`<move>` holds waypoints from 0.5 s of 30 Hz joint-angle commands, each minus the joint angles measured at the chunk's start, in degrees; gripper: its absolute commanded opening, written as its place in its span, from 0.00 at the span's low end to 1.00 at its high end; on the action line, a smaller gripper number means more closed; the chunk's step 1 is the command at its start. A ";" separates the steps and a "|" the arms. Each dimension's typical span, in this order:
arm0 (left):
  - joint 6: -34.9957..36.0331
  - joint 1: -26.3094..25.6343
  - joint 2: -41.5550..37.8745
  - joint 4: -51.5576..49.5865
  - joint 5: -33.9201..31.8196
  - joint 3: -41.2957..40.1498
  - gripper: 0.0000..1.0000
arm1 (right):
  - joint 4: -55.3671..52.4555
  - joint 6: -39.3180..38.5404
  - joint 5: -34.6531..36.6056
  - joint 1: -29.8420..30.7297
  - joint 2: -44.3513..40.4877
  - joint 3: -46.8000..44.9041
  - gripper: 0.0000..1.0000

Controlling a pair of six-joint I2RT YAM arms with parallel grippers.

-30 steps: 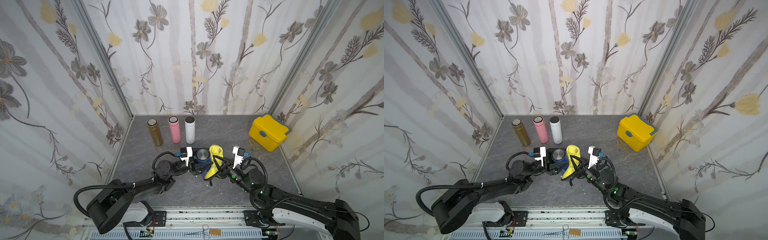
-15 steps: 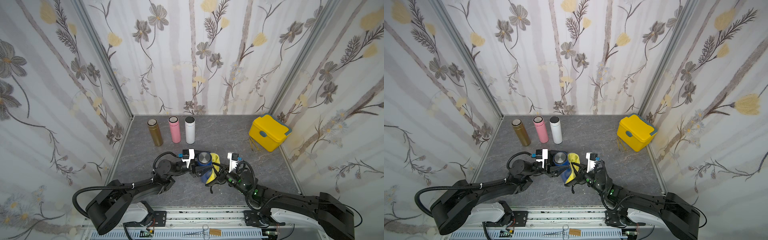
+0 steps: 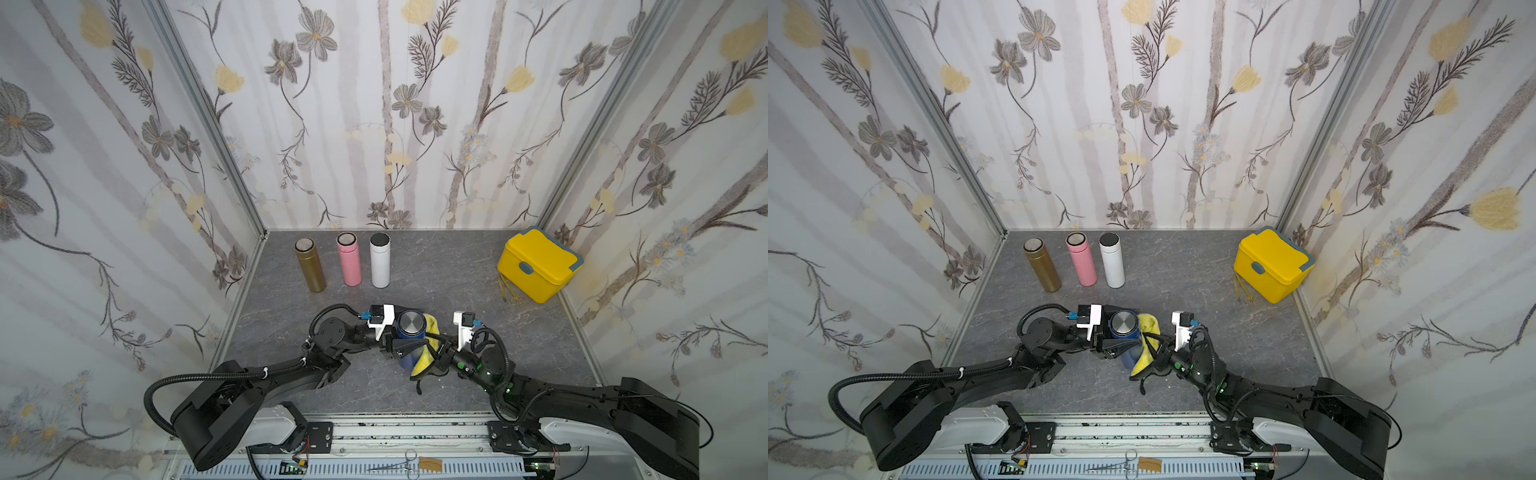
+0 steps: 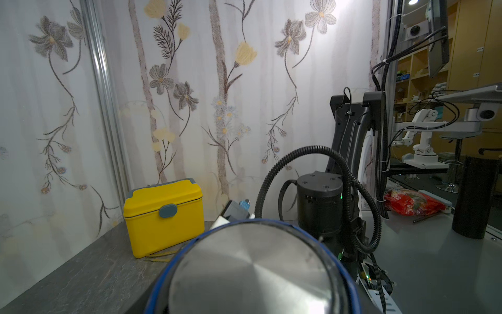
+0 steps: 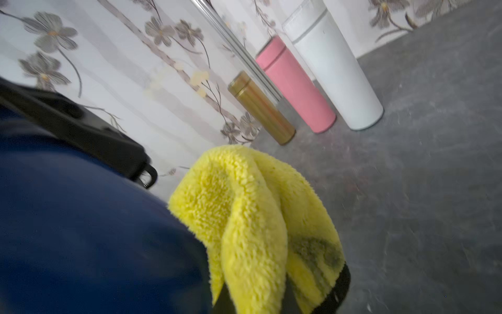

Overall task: Wipe the surface of the thermos
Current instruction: Wipe the dirt from the surface of the thermos.

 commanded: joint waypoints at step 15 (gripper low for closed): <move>15.79 -0.16 -1.28 2.34 2.93 -2.78 0.00 | 6.03 -0.80 -8.20 -0.26 -5.12 0.03 0.00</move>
